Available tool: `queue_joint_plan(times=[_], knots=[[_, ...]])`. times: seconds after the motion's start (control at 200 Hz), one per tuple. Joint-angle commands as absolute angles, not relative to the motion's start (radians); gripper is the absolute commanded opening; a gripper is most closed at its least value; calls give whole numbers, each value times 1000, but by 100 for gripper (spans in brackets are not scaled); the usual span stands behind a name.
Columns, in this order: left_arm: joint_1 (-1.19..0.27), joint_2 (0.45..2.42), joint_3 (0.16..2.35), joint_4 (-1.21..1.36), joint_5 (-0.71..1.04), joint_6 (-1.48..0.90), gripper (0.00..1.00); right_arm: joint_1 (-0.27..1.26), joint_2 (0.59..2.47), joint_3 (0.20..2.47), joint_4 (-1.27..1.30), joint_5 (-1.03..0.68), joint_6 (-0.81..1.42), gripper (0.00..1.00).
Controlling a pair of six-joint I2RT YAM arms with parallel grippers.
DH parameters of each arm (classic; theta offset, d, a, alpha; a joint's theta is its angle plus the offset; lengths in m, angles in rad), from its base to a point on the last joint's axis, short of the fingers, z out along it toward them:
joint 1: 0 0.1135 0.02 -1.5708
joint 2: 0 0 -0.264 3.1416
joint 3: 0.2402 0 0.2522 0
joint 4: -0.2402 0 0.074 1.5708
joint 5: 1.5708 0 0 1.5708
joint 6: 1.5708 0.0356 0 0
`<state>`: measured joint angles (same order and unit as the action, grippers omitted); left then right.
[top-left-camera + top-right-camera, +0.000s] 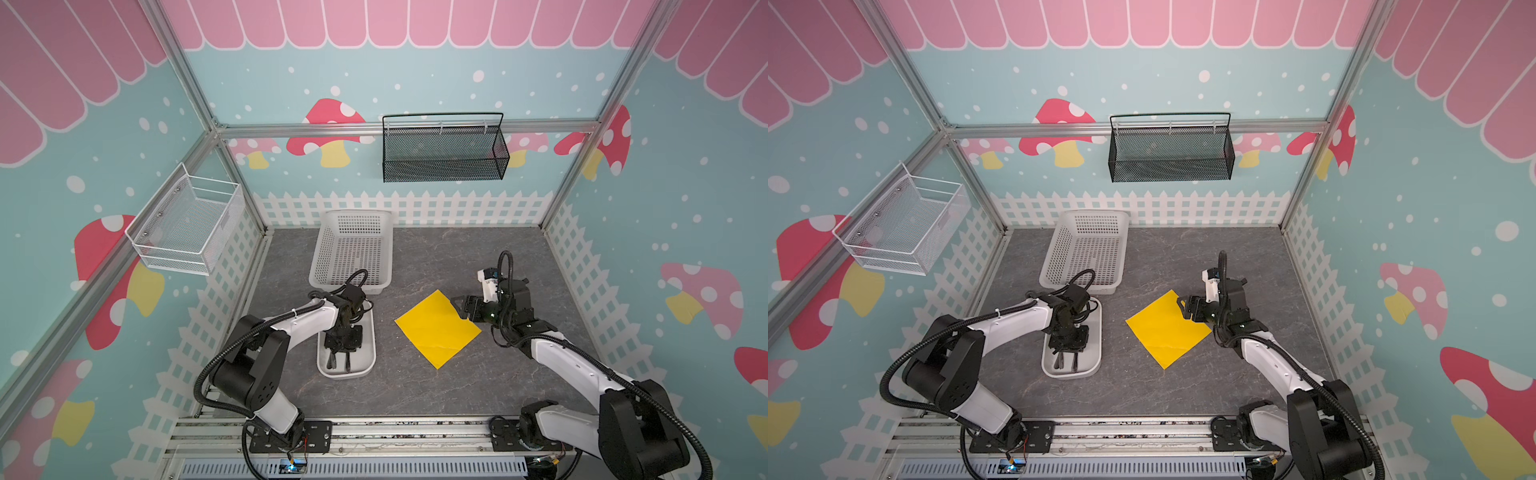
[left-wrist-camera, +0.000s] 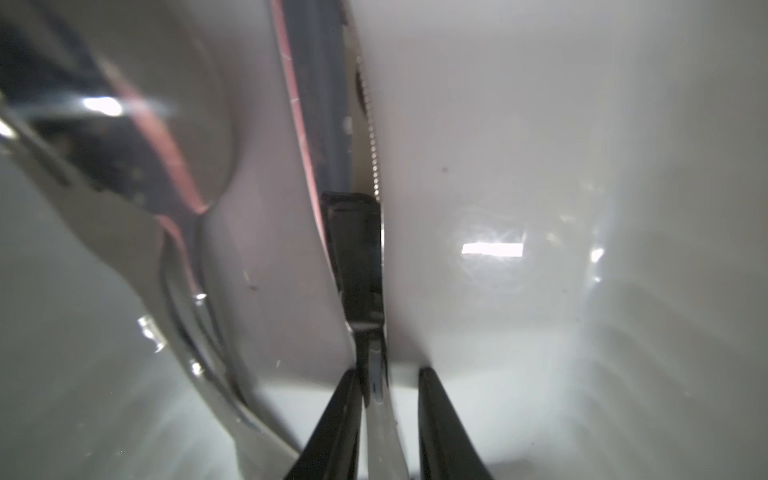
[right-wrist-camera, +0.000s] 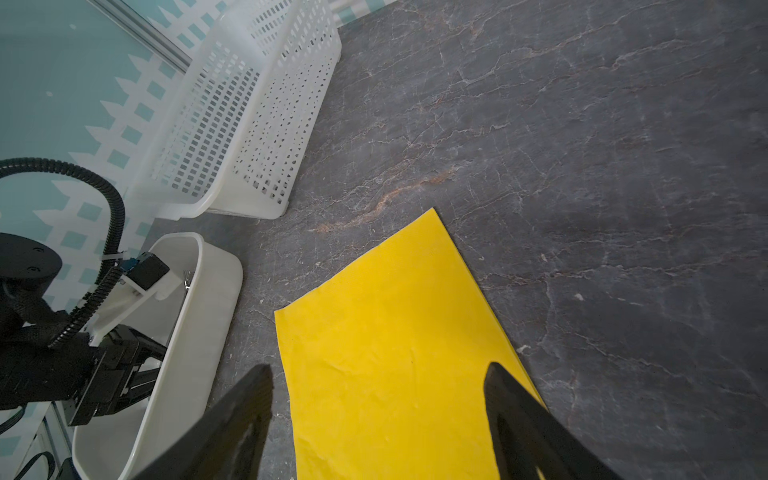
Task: Place the utensils on the paper napkin and roll it up
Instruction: 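Lower the left gripper into the tray and close on the knife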
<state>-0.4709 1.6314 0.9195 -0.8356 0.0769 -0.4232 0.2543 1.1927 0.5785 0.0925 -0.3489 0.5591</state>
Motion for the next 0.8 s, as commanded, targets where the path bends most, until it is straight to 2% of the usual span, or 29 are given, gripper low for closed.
queue_joint_plan(times=[0.0,0.15,0.27,0.796], knots=[[-503,1682,941,-827,105,-385,23,249,1194,601,71,-326,563,81],[-512,1694,959,-839,91,-403,26,249,1192,605,65,-323,573,82],[-478,1704,974,-852,149,-392,28,248,1196,618,64,-360,580,82],[-497,1820,1053,-968,132,-331,27,249,1211,640,7,-379,560,82]])
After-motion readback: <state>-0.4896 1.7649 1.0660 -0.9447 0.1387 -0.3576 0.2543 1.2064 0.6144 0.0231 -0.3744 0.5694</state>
